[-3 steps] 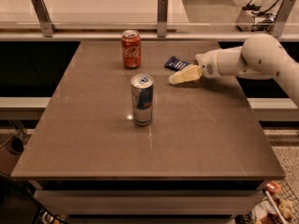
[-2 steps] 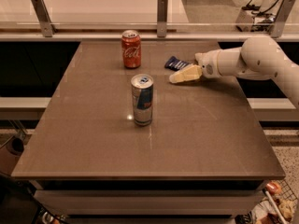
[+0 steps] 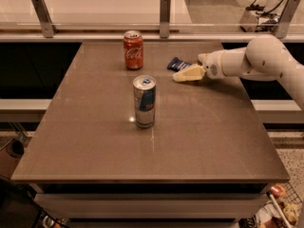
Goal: Pick rxbar blueberry
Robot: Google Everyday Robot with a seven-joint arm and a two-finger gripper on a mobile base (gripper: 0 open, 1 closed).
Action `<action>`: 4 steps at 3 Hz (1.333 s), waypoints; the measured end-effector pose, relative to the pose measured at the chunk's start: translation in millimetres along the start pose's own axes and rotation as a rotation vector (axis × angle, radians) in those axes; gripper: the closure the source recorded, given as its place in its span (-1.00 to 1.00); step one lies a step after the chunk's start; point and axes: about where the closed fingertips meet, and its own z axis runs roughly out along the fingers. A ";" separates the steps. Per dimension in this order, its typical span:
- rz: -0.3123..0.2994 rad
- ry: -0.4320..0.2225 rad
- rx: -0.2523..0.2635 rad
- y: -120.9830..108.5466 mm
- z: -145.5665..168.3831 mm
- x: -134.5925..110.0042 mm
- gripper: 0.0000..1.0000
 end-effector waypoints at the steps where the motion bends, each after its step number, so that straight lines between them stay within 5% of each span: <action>1: 0.000 0.000 0.000 0.2 -1.4 -2.7 0.28; 3: 0.000 0.000 -0.001 0.6 -4.2 -8.7 1.00; 4: 0.000 0.000 -0.001 0.7 -4.2 -8.8 1.00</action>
Offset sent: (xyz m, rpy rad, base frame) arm 0.0000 0.0001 0.0023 0.0000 0.0001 0.0002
